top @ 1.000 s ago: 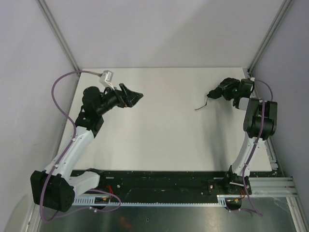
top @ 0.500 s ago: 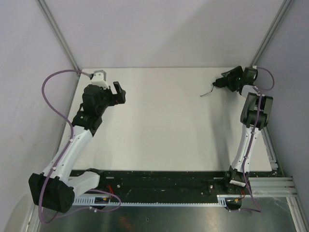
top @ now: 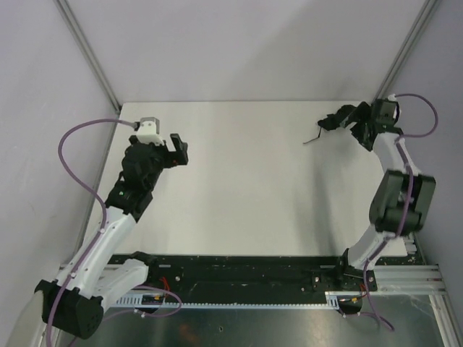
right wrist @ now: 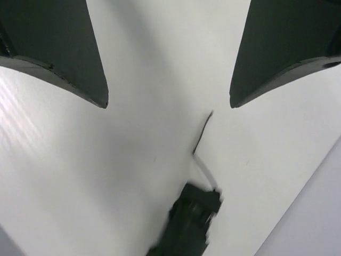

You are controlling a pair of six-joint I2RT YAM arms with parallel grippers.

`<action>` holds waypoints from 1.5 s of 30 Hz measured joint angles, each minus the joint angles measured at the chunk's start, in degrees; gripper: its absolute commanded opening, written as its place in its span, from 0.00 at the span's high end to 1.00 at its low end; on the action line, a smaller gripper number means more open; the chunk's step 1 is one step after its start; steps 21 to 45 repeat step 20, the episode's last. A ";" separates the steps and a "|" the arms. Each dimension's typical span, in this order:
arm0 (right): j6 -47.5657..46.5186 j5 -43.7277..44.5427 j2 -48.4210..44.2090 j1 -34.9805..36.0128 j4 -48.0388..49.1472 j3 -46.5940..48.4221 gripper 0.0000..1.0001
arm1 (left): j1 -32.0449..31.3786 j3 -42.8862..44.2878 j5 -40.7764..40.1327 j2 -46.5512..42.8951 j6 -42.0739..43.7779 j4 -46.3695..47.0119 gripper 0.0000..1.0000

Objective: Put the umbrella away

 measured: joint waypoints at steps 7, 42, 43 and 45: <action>-4.61 10.43 -25.88 20.79 -2.03 -18.84 0.01 | -13.55 -2.78 -3.74 -7.48 1.70 1.09 0.01; -5.53 25.20 -65.40 52.74 -12.61 -38.05 0.01 | -17.62 -12.87 -5.05 -33.59 1.38 -0.85 0.01; -5.53 25.20 -65.40 52.74 -12.61 -38.05 0.01 | -17.62 -12.87 -5.05 -33.59 1.38 -0.85 0.01; -5.53 25.20 -65.40 52.74 -12.61 -38.05 0.01 | -17.62 -12.87 -5.05 -33.59 1.38 -0.85 0.01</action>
